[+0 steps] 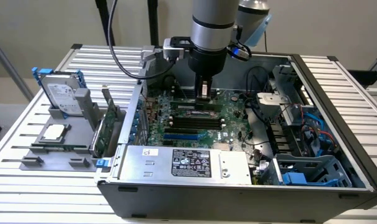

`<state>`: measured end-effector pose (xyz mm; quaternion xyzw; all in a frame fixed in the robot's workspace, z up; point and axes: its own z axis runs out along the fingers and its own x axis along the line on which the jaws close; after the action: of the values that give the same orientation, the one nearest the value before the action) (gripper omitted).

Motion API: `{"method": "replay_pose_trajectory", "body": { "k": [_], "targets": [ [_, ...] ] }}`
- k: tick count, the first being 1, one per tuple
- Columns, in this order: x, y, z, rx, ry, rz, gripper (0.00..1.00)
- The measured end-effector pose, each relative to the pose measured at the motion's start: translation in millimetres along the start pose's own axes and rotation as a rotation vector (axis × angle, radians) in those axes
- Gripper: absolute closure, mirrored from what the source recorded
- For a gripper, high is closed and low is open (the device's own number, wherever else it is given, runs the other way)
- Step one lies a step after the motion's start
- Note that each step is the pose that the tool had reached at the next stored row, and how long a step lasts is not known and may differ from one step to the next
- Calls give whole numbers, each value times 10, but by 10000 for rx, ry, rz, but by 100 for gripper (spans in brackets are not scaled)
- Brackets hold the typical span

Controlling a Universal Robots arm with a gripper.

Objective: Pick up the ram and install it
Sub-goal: 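Insert the ram into the slot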

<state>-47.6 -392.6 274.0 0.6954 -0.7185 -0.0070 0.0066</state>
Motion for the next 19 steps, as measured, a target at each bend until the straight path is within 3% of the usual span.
{"method": "replay_pose_trajectory", "body": {
  "k": [3, 13, 19],
  "targets": [
    [0, -6, 46, 2, 60, 0, 100],
    [0, -19, 228, 4, 103, 1, 100],
    [-1, -33, 313, 30, 233, 3, 100]
  ]
}}
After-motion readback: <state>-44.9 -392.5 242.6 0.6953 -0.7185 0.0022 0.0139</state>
